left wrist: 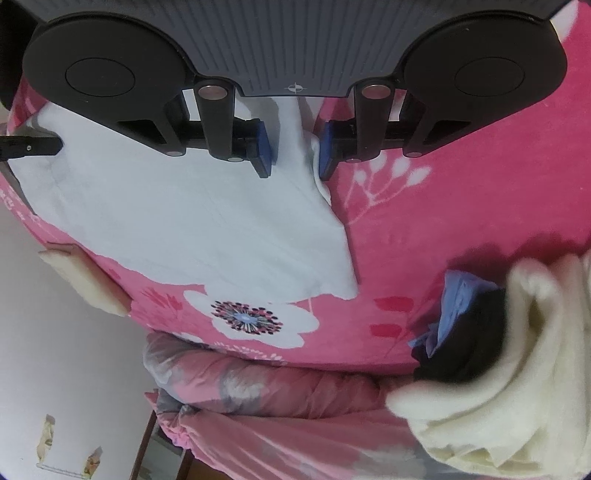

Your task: Fold clothes

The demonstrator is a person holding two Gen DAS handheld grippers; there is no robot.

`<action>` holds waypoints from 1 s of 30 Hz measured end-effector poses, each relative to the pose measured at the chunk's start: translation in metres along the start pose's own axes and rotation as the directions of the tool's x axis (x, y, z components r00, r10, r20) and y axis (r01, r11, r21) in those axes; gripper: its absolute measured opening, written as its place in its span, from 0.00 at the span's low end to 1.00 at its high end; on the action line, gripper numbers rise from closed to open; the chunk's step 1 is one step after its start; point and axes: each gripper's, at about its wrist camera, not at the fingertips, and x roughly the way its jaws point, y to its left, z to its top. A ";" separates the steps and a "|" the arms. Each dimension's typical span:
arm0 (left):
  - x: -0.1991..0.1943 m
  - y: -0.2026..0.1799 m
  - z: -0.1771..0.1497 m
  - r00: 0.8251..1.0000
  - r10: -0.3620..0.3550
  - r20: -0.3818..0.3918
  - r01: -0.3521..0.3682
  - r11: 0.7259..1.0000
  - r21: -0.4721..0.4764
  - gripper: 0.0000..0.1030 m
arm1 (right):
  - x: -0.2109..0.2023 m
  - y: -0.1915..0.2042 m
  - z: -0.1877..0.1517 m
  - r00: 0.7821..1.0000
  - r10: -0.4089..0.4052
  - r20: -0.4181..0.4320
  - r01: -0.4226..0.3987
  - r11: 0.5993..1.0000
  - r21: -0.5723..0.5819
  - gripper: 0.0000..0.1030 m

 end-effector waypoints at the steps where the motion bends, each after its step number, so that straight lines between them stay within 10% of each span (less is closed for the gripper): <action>1: 0.001 0.001 0.000 1.000 -0.004 -0.007 0.004 1.000 -0.004 0.28 | 0.000 0.000 0.000 1.000 0.001 0.000 -0.001 1.000 0.002 0.09; 9: -0.029 -0.005 0.004 0.995 0.084 0.056 -0.084 0.996 -0.008 0.60 | -0.007 0.001 0.002 1.000 -0.011 0.026 0.011 1.000 -0.022 0.10; 16: -0.069 -0.029 -0.001 0.988 0.086 0.131 -0.085 0.996 -0.010 0.62 | -0.029 0.016 -0.012 0.992 -0.047 0.119 0.068 0.981 -0.180 0.10; 21: -0.057 -0.058 -0.020 0.999 0.007 0.039 -0.007 1.000 0.023 0.62 | -0.032 0.030 -0.030 0.985 -0.088 0.148 0.130 0.945 -0.299 0.10; 30: -0.029 -0.058 -0.043 0.994 0.095 -0.047 -0.090 0.992 0.088 0.65 | -0.027 0.025 -0.056 0.976 -0.128 0.174 0.186 0.907 -0.377 0.10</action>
